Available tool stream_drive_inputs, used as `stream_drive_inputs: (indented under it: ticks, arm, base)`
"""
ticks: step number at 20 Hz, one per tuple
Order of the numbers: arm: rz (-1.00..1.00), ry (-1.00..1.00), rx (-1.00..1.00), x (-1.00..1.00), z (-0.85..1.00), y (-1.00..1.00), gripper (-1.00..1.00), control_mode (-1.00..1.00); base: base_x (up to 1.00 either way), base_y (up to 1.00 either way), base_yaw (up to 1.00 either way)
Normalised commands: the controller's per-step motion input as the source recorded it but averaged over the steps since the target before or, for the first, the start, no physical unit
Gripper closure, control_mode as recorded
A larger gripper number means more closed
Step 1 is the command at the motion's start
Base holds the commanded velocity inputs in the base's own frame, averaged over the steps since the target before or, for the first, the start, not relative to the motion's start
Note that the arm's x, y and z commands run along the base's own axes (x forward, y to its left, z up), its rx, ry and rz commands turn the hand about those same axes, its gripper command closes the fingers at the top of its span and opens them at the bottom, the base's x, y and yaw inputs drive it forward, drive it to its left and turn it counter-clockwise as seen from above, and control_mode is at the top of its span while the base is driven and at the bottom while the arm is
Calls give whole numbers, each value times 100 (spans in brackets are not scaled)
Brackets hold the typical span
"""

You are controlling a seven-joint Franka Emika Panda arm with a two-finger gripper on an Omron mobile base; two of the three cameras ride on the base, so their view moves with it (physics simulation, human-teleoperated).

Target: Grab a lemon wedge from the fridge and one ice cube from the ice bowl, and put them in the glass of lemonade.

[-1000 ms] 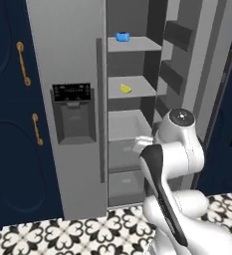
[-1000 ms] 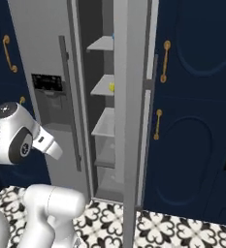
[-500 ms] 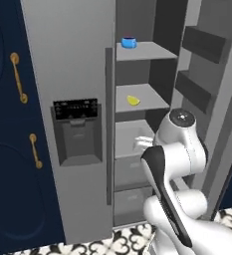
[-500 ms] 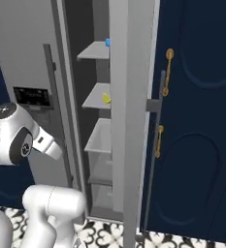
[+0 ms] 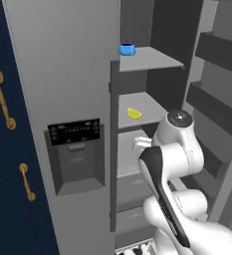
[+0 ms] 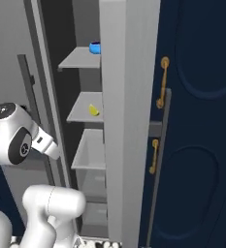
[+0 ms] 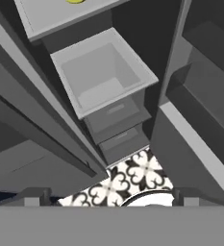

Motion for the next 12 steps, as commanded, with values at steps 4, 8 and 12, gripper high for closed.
stream_drive_inputs:
  ticks: [4, 8, 12]
  arm:
    - [0, 0, 0, 0, 0, 0, -100, 100]
    - [0, 0, 0, 0, 0, 0, -100, 100]
    - [0, 0, 0, 0, 0, 0, -100, 100]
  base:
    - [-2, 25, -25]
    - [-11, 41, -22]
    - [0, 39, -19]
